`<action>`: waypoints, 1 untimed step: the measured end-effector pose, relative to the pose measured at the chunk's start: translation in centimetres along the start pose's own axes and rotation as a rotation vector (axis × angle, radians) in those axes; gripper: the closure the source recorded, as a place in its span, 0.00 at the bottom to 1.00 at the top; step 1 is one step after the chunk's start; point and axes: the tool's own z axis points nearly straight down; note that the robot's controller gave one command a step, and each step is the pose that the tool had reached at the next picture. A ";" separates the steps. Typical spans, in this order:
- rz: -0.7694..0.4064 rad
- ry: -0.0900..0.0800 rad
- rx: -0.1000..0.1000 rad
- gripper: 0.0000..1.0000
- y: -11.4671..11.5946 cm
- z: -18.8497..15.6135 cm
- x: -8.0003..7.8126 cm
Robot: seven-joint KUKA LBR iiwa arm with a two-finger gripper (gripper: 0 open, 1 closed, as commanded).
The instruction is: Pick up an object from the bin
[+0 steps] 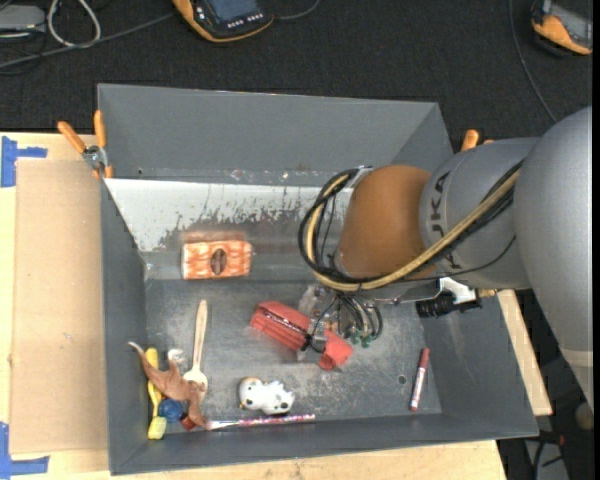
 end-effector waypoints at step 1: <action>0.001 0.000 0.000 1.00 0.0 0.0 0.0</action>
Offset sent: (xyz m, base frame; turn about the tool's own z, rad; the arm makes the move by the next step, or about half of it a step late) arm 0.0000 0.0000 0.0000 0.0000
